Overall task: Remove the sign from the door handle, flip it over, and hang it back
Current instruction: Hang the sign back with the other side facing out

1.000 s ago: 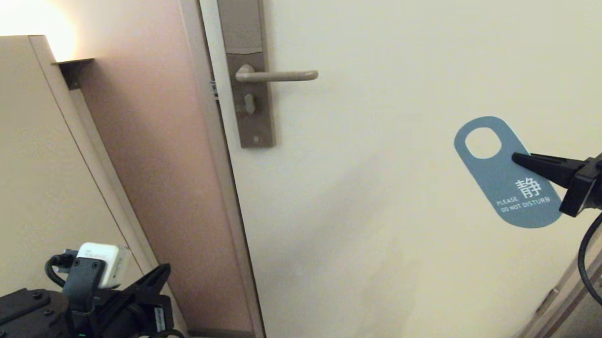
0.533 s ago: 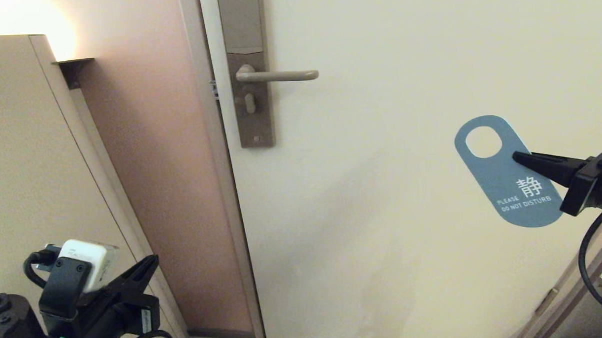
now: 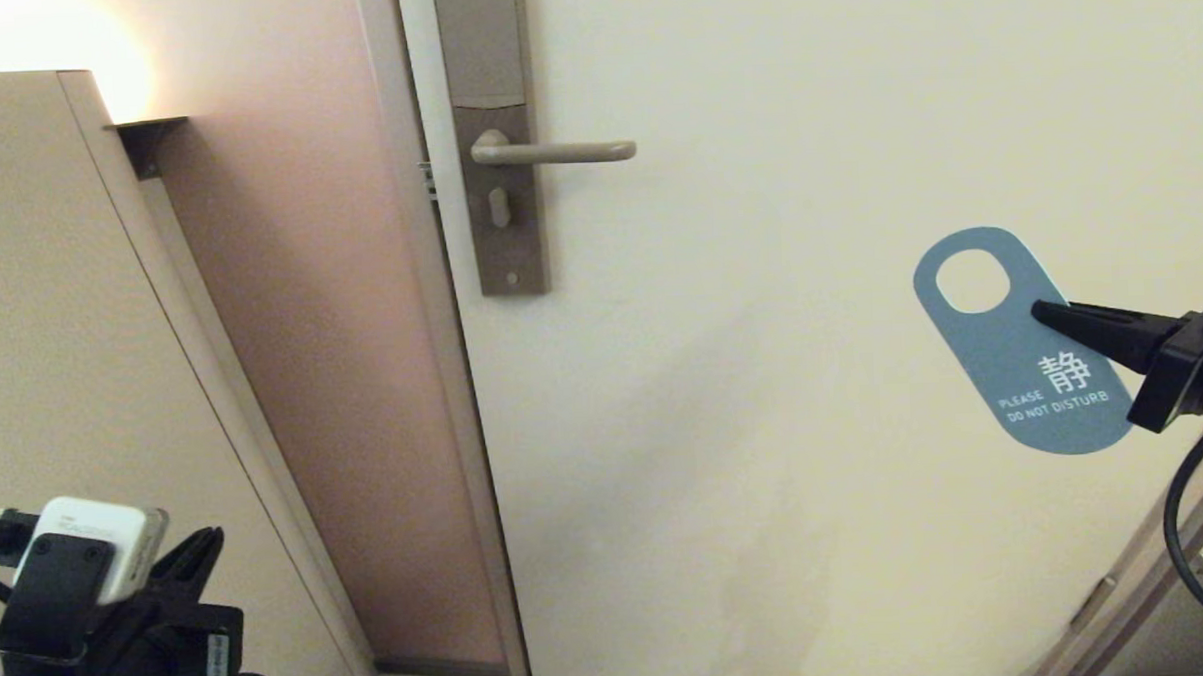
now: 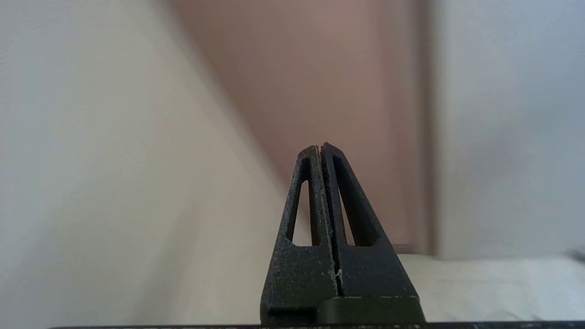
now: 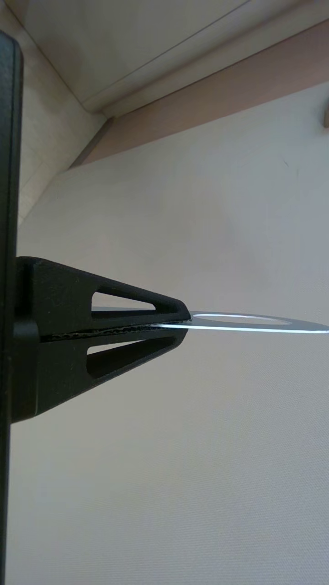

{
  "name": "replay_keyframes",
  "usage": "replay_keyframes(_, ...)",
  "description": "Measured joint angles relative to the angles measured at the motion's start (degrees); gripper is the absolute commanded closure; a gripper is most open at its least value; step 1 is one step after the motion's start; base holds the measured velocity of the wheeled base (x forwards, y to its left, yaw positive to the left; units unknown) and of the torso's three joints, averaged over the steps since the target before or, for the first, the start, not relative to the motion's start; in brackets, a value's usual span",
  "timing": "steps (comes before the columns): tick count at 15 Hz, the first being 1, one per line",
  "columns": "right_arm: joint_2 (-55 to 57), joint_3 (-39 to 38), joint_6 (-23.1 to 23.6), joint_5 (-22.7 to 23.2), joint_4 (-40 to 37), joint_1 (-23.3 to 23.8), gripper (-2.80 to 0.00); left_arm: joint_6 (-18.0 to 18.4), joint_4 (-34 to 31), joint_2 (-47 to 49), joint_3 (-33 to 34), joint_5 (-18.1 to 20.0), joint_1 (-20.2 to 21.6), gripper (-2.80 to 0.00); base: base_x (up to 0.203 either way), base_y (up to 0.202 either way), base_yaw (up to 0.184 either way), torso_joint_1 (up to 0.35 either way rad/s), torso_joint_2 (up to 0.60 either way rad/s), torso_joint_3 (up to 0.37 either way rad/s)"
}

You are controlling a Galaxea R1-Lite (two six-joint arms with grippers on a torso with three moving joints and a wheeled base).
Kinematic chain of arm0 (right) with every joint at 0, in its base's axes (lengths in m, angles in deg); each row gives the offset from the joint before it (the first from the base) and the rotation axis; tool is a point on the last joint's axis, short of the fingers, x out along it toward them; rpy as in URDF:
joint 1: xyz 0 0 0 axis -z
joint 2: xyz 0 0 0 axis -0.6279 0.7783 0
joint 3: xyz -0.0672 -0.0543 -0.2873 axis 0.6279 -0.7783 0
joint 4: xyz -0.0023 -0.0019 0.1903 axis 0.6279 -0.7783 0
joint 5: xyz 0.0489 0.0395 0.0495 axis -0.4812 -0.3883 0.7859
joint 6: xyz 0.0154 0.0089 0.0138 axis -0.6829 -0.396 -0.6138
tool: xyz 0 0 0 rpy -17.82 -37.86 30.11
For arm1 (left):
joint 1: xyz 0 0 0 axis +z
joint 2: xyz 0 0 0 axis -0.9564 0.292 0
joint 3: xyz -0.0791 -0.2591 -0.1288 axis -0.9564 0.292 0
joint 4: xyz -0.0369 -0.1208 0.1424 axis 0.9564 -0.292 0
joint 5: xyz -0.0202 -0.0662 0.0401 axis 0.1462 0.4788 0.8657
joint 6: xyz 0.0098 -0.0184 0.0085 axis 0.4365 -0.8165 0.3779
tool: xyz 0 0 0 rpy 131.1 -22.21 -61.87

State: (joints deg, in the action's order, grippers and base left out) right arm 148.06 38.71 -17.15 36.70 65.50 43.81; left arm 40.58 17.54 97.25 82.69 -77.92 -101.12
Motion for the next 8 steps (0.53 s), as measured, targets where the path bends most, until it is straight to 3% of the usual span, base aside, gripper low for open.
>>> replay_keyframes(3, -0.57, -0.24, 0.01, 0.02, 0.0, 0.01, 0.0, 3.38, -0.29, -2.54, -0.02, -2.62, 5.91, 0.0, 0.0, 0.0, 0.0, 0.0, 0.0, 0.0)
replay_keyframes(8, -1.36, -0.49, -0.02, 0.18, 0.0, -0.02, 0.0, 8.34, -4.07, -10.39, -0.02, -2.8, 15.37, 0.0, 0.0, 0.0, 0.0, 0.0, 0.0, 0.0)
